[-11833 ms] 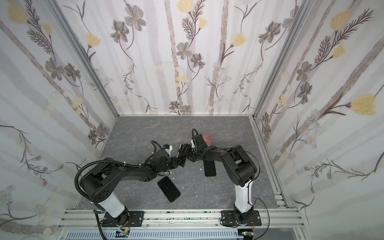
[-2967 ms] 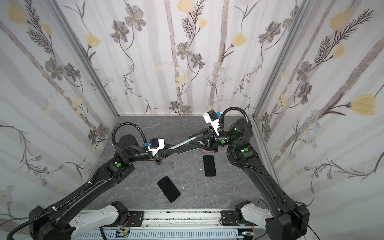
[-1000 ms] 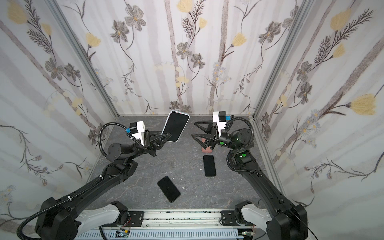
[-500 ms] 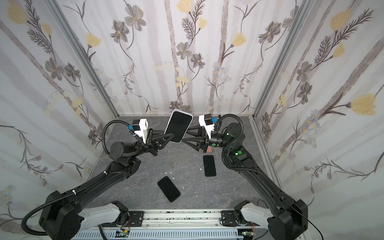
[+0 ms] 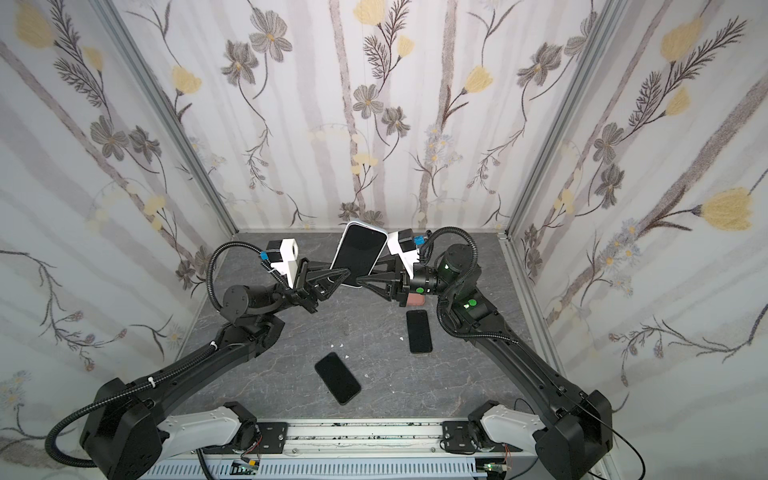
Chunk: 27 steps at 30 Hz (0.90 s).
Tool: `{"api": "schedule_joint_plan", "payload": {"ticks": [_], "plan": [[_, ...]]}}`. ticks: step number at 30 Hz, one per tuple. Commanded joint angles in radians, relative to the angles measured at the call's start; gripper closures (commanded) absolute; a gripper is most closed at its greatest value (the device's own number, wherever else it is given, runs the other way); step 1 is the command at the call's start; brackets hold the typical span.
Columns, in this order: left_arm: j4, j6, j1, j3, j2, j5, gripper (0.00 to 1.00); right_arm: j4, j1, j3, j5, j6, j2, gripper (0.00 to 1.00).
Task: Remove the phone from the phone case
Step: 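Tilt the phone upright with the left gripper while the right gripper approaches its edge, then grip the phone's side edge with the right gripper while the left gripper opens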
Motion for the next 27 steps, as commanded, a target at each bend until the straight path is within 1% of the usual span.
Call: {"api": "schedule_joint_plan", "payload": {"ticks": [1,8,16,20,24,27], "plan": [[0.074,0.000,-0.001,-0.004,-0.003,-0.014,1.00,0.049,0.004,0.006,0.007,-0.004,0.000,0.64],[0.075,0.003,-0.001,-0.011,-0.006,-0.020,1.00,0.060,0.011,0.005,0.015,-0.001,-0.008,0.68],[0.075,0.003,0.000,-0.012,-0.006,-0.026,1.00,0.033,0.028,0.016,0.010,-0.011,0.004,0.73],[0.075,0.004,0.000,-0.014,-0.004,-0.027,1.00,0.033,0.032,0.020,0.021,-0.013,0.009,0.78],[0.073,0.001,0.000,-0.011,-0.001,-0.032,1.00,0.019,0.034,0.028,0.020,-0.019,0.015,0.80],[0.072,0.002,-0.001,-0.012,0.000,-0.030,1.00,0.009,0.034,0.036,0.022,-0.026,0.019,0.84]]}}
